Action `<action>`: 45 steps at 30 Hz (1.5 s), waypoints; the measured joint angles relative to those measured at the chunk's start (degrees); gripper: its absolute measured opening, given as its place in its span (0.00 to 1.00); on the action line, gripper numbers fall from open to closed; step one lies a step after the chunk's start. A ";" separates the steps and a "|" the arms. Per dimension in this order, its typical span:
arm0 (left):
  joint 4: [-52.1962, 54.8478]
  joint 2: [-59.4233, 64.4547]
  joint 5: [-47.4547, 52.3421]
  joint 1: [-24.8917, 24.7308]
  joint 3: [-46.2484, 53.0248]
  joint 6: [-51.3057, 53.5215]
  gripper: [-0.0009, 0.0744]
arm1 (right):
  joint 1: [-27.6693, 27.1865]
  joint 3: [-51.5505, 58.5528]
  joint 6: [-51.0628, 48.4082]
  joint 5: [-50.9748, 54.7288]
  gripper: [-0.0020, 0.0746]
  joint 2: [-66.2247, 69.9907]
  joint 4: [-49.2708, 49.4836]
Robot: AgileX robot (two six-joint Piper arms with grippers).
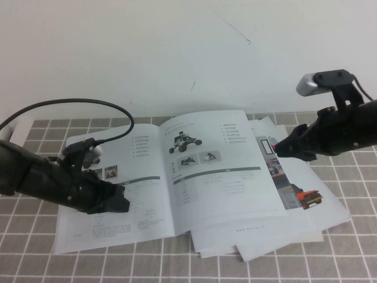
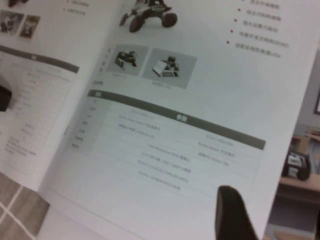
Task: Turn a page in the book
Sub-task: Open the closed book
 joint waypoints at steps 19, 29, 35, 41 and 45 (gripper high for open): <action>-0.38 0.00 0.36 0.00 0.00 0.21 0.01 | 0.09 -5.67 -11.68 0.17 0.49 16.45 11.86; -0.46 0.00 0.47 0.00 0.00 0.21 0.01 | 0.09 -5.76 -17.21 -0.31 0.49 18.60 17.16; -0.46 0.00 0.47 0.00 0.00 0.21 0.01 | 0.09 -5.76 -17.91 -0.54 0.49 19.99 17.91; -0.46 0.00 0.47 0.00 0.00 0.21 0.01 | 0.09 -5.76 -20.19 0.95 0.49 20.02 21.57; -0.46 0.00 0.59 0.00 0.00 0.54 0.01 | 0.09 -5.76 -24.67 4.40 0.49 20.02 27.07</action>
